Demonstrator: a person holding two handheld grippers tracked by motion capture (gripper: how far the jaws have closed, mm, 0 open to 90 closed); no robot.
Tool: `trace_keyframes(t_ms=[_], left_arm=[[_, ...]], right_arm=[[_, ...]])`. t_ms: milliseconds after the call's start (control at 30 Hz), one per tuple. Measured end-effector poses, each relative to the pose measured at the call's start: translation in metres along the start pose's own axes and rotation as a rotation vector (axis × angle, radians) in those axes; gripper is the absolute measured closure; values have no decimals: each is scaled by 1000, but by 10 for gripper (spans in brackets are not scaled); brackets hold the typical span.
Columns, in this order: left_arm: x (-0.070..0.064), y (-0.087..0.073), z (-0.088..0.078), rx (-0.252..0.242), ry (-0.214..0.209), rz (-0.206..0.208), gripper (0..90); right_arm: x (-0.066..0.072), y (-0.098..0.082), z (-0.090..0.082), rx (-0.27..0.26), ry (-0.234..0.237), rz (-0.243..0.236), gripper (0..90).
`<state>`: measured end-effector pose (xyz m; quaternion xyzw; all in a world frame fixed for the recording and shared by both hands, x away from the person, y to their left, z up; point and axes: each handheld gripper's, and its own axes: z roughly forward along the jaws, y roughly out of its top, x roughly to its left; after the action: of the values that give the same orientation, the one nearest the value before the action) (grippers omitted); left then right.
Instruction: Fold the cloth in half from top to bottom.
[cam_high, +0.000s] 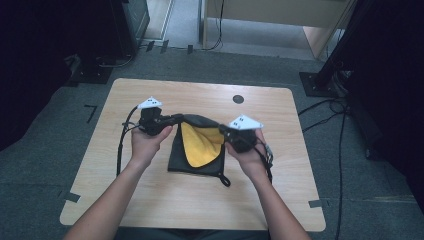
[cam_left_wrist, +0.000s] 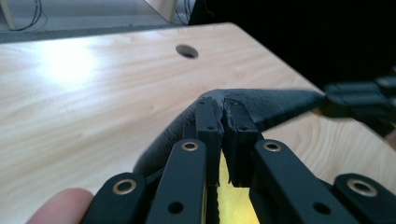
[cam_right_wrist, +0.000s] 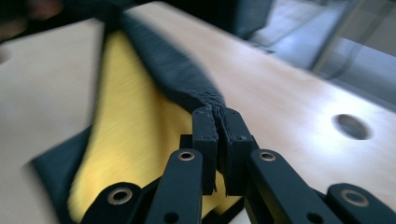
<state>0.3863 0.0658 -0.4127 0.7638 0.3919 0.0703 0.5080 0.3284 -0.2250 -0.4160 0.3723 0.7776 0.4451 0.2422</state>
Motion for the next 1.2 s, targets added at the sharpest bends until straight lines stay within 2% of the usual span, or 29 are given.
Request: trace_keyframes(t_ms=[33,67,167,233,333,400,633,767,833,967,1033,1100,1200], left_arm=[[0,-6,0,14,17,15,867],[2,-12,0,26,26,20,866],[11,-24,2,44,41,-19,866],[15,-29,3,36,49,-52,866],[16,-31,3,50,76,-32,866],[17,-31,4,49,83,-32,865],[23,-35,7,54,94,-35,865],[23,-36,6,55,93,-36,865],[23,-36,6,53,94,-35,865],[21,-35,6,57,92,-25,865],[19,-36,5,54,93,-25,865],[20,-35,4,59,94,-16,865],[20,-35,3,58,92,-16,864]], right_arm=[[9,-7,-3,5,23,-18,861],[17,-14,-5,6,45,-12,860],[38,-36,2,25,114,26,859],[50,-47,13,54,129,15,858],[69,-61,35,89,147,4,856],[75,-63,41,95,151,-6,852],[81,-69,58,136,215,13,807],[86,-70,63,158,249,2,681],[86,-70,64,161,259,15,649],[85,-71,66,173,251,19,668],[86,-71,66,177,234,-25,717],[87,-70,66,182,222,-49,794],[83,-68,64,186,237,-52,843]])
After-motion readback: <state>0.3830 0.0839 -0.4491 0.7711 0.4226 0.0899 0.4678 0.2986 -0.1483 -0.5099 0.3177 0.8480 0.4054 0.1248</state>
